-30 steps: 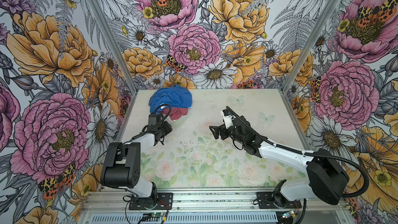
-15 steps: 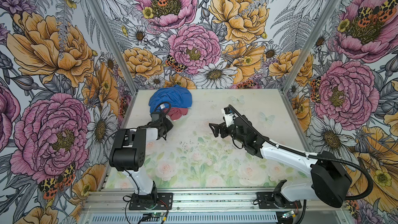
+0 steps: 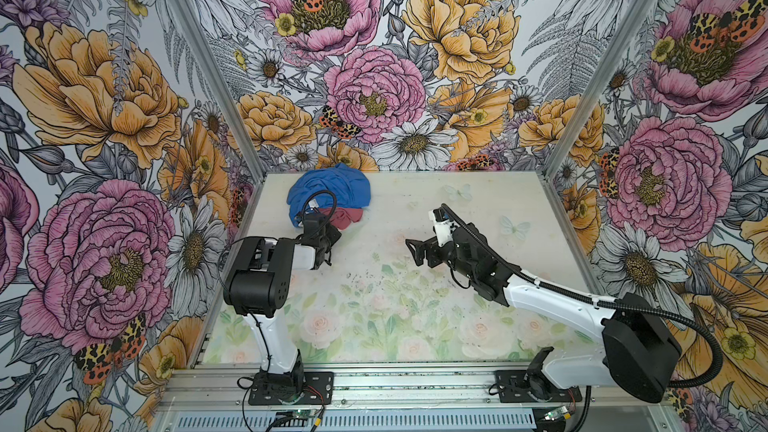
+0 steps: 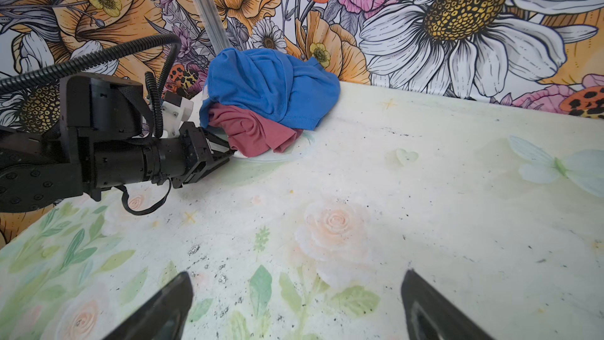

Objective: Pick out a specific cloth from the pile
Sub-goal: 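Reach the left gripper toward the cloth pile while the right arm moves inward, then grasp the white cloth under the pile with the left gripper and lift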

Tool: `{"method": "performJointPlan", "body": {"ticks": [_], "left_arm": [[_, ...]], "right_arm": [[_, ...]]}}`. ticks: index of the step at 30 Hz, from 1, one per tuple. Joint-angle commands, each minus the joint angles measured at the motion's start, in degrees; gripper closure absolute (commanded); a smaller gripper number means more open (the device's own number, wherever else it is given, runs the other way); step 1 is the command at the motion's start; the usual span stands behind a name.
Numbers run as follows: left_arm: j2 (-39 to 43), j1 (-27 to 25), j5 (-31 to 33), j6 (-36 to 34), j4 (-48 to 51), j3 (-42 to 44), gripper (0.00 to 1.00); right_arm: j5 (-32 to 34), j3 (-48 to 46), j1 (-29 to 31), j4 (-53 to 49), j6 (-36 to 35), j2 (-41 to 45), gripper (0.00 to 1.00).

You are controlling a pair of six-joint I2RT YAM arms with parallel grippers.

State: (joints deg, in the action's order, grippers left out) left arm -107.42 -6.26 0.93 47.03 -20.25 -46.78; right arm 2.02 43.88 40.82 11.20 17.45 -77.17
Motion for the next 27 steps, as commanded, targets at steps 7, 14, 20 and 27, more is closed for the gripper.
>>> {"method": "performJointPlan", "body": {"ticks": [7,14,20,27], "left_arm": [[-4.47,-0.02,0.76,1.31,2.41,-1.63,0.73],[-1.42,0.41,-0.45,0.35,1.48,-0.23,1.00],[14.13,0.16,4.61,-3.37,8.55,1.58,1.00],[21.38,2.37,9.69,-9.63,20.36,-8.99,1.00]], "right_arm": [[2.61,-1.95,0.14,-0.91,-1.27,3.62,0.01],[2.86,-2.48,0.10,-1.02,-1.37,4.25,0.01],[3.11,-2.70,0.06,-0.91,-1.22,4.28,0.01],[1.89,-1.95,0.05,0.22,-1.29,3.42,0.01]]}}
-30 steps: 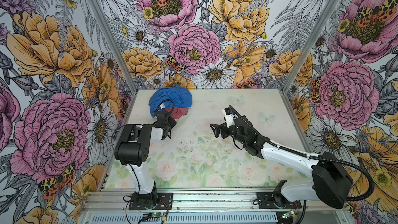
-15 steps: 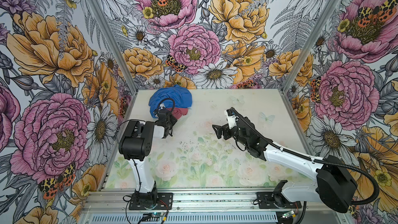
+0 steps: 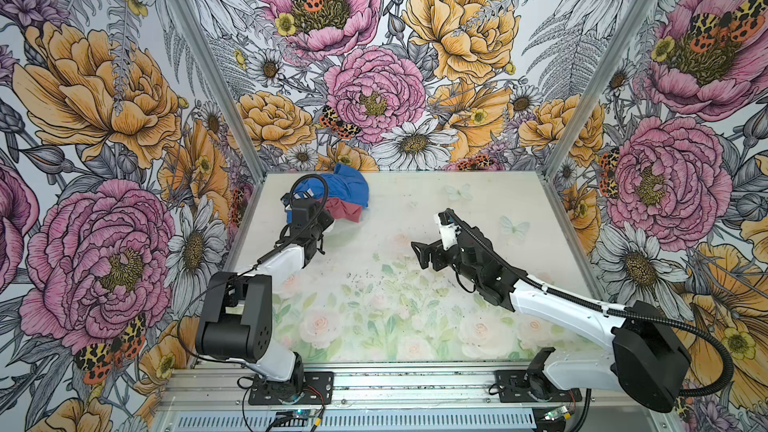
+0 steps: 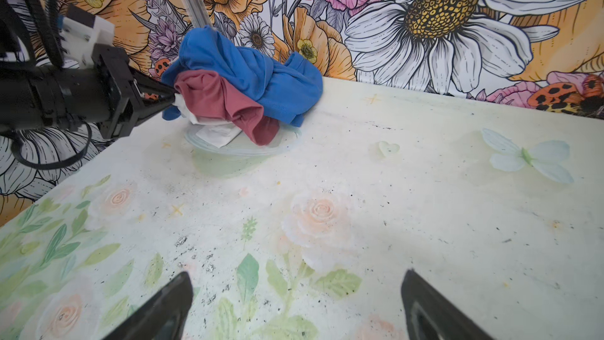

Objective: Pick out a specific cloth from the pile
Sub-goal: 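Grasp the white cloth under the pile with the left gripper and lift, then drag the white cloth across the table toward the right gripper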

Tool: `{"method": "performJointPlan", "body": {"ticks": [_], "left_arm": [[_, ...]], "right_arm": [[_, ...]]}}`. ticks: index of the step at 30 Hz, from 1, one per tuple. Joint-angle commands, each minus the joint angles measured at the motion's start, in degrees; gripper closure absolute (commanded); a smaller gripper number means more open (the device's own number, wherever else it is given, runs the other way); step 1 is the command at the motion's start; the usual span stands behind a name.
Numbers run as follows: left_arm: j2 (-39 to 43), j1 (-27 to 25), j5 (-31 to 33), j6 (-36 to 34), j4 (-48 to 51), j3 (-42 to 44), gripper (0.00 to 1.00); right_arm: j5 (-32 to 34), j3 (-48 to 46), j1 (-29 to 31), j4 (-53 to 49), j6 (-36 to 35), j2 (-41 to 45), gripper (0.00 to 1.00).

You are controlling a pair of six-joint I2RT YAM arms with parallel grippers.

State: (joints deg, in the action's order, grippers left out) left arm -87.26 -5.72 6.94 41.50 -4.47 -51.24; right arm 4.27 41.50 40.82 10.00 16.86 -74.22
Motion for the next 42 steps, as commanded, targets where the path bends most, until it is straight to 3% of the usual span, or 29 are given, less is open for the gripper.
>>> {"method": "performJointPlan", "body": {"ticks": [1,11,19,25,29,33,36,38,42], "left_arm": [[1.26,2.47,3.65,-4.42,5.09,-6.21,1.00],[-1.27,5.10,4.58,-9.81,9.41,-27.62,1.00],[1.67,1.94,4.01,-11.74,4.81,-30.17,1.00],[4.73,-8.67,3.91,-16.96,2.43,-33.99,1.00],[2.00,-19.16,0.63,-22.17,2.47,-43.92,1.00],[-5.19,-27.40,-6.92,-22.63,4.01,-57.70,1.00],[-12.53,-32.03,-12.73,-21.92,6.66,-69.68,1.00],[-16.41,-33.84,-13.05,-21.59,8.48,-74.83,1.00],[-22.81,-33.85,-12.76,-19.72,8.95,-74.60,1.00]], "right_arm": [[-0.40,0.43,0.12,1.64,-0.64,0.38,0.00],[0.22,-1.36,0.14,1.86,-0.18,2.40,0.00],[1.00,-1.46,0.05,1.85,-0.35,2.10,0.00],[4.53,-1.07,-3.46,-0.99,3.45,3.07,0.00],[1.81,-0.18,-12.79,-8.61,8.30,6.49,0.01],[3.35,-0.92,-18.47,-15.10,7.05,12.52,0.00],[4.44,-2.22,-21.48,-19.08,6.70,17.85,0.01],[4.95,-3.41,-22.76,-21.02,6.63,21.45,0.01],[5.56,-5.71,-24.42,-24.29,6.91,26.88,0.01]]}}
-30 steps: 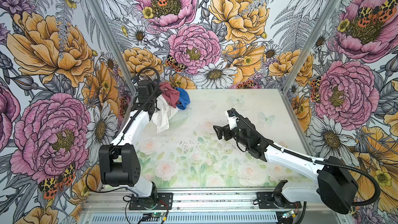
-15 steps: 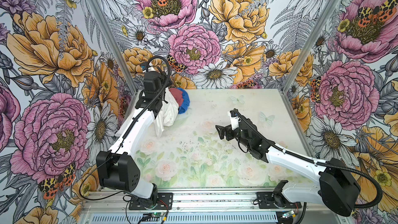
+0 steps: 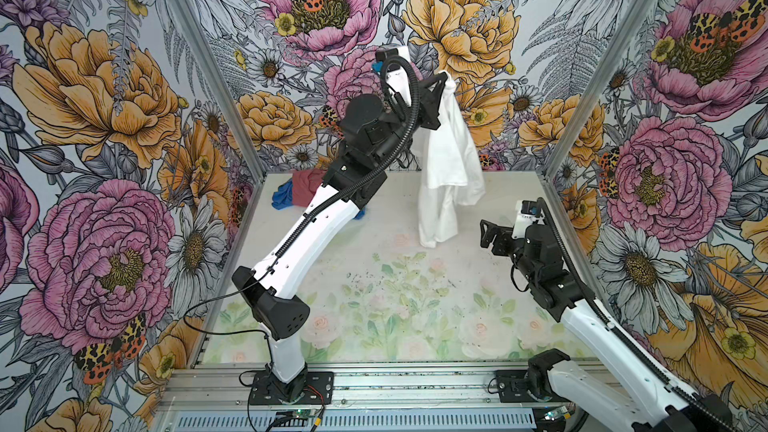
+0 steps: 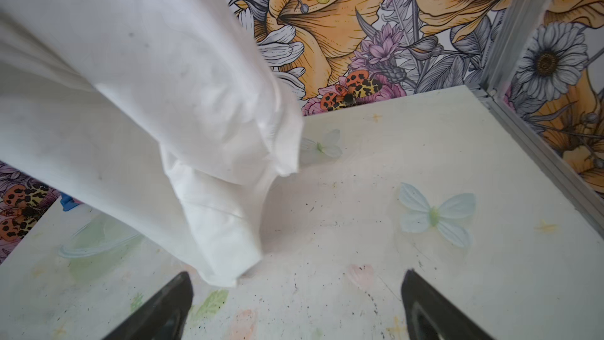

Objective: Pick out a specific cloth from the pile
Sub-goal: 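Drag the white cloth across the table toward the right gripper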

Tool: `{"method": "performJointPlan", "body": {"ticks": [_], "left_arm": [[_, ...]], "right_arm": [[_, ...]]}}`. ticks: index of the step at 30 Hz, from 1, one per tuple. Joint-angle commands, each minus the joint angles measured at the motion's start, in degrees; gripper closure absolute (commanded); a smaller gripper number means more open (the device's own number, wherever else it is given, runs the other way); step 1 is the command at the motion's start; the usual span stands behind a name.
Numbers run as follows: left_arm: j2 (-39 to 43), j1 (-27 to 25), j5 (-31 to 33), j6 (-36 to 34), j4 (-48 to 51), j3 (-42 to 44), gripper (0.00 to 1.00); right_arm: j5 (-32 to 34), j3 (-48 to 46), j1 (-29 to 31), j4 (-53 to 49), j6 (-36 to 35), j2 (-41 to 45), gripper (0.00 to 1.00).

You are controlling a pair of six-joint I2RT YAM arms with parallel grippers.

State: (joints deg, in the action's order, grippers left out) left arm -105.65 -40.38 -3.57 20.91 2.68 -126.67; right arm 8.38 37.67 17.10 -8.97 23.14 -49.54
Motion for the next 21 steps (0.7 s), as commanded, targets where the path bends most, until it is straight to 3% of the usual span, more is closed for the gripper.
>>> {"method": "performJointPlan", "body": {"ticks": [1,7,10,11,15,17,18,21], "left_arm": [[-5.10,1.20,-1.81,1.34,2.02,2.17,1.00],[-8.08,5.84,-2.03,5.99,0.53,17.90,1.00],[-10.13,8.46,-3.89,6.32,0.37,23.34,0.92],[-10.47,9.16,-4.19,6.23,0.22,25.12,0.87],[-7.90,10.95,-5.13,2.86,-0.05,32.03,0.37],[-4.44,10.73,-5.04,-0.66,0.32,36.16,0.07],[-2.07,10.31,-5.22,-2.51,1.06,38.40,0.01],[5.23,7.77,-5.97,-9.25,7.34,42.90,0.01]], "right_arm": [[1.68,-2.24,-1.04,-5.84,0.80,2.96,0.00],[1.92,-2.40,-4.13,-8.29,2.41,1.79,0.00],[0.81,-1.11,-6.84,-8.64,2.96,-2.42,0.01],[-0.06,-0.42,-8.20,-8.90,3.10,-4.11,0.00],[-0.71,1.30,-14.92,-9.88,4.89,-9.20,0.01],[-1.82,1.78,-19.67,-10.48,6.09,-11.15,0.04],[-3.40,2.01,-22.39,-10.66,6.40,-12.42,0.04],[-8.88,3.18,-29.68,-10.39,5.71,-16.93,0.07]]}}
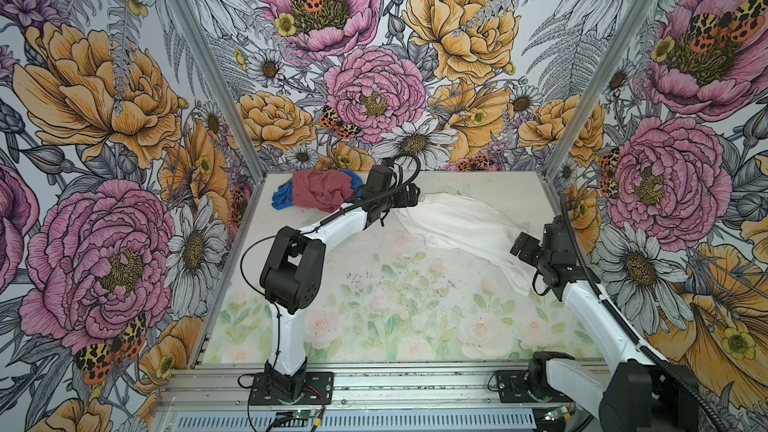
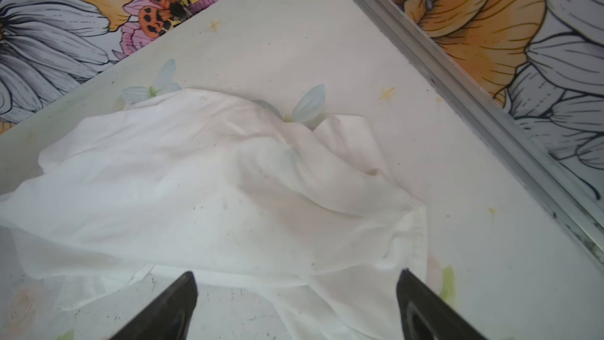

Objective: Pick out a specific cloth from the pile
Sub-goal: 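Drag the white cloth across the table toward the right gripper, then grasp the white cloth edge with the right gripper while the left gripper releases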

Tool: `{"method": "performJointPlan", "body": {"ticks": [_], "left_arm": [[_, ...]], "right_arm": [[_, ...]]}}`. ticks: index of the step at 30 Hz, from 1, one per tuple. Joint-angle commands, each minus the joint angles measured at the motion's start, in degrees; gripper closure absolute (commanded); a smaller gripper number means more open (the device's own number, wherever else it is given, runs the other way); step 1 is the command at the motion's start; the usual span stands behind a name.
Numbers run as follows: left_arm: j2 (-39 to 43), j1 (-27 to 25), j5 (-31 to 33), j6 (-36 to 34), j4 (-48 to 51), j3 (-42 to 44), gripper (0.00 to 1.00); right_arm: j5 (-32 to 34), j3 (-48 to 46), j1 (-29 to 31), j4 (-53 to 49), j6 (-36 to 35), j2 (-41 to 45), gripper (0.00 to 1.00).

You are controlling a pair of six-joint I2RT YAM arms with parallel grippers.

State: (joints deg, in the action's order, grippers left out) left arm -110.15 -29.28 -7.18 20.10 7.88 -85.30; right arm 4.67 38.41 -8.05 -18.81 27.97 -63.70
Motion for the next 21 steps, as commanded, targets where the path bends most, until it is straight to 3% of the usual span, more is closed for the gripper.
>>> {"method": "performJointPlan", "body": {"ticks": [1,5,12,17,21], "left_arm": [[11.24,-4.53,-3.32,-10.79,4.81,2.39,0.01],[16.89,-11.83,-7.38,-18.98,14.17,6.24,0.01],[21.29,-22.79,-0.03,-17.46,11.57,13.00,0.01],[20.48,-24.45,-0.67,-17.24,9.79,11.28,0.01],[19.08,-24.34,1.66,-17.42,9.79,10.18,0.01]], "right_arm": [[-7.21,3.14,-6.42,-0.44,0.25,-4.16,0.09],[-12.00,5.27,-12.24,0.35,-1.07,-8.58,0.11],[-20.52,4.85,-18.98,5.19,-2.05,-16.16,0.30],[-25.43,5.44,-20.40,8.36,-1.48,-19.44,0.43],[-26.49,5.69,-20.36,9.59,-1.26,-20.54,0.41]]}}
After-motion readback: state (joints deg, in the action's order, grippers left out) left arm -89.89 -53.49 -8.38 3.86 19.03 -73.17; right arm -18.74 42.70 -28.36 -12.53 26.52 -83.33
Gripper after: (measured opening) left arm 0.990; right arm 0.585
